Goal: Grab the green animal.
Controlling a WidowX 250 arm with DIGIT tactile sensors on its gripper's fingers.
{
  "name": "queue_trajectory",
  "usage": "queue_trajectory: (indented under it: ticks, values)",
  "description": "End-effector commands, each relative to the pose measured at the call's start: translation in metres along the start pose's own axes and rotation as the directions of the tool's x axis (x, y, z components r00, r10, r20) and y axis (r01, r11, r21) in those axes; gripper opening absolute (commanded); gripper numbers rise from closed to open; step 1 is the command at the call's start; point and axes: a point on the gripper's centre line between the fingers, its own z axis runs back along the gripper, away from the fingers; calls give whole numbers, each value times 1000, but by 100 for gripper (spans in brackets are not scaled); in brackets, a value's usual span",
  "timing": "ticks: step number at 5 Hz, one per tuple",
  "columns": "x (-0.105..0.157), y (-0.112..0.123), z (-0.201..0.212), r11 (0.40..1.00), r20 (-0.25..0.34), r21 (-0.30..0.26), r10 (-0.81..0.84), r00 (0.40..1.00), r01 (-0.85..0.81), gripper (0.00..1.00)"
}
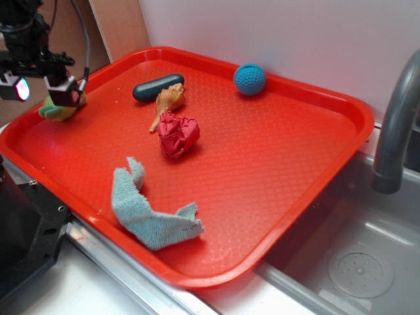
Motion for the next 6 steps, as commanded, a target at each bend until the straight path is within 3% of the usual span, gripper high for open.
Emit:
queue_trajectory:
  ticks: [1,2,3,5,6]
  values:
    - [5,0,-15,999,10,-33,-42,999,43,100]
    - [7,-15,-18,997,4,-55,-54,999,55,30]
    - [-5,-15,-16,997,2,-54,-54,999,54,0]
    - [-6,-21,-9,995,-1,-71,-75,997,75,0]
    - [-16,-32,29,984,5,-102,-147,989,147,0]
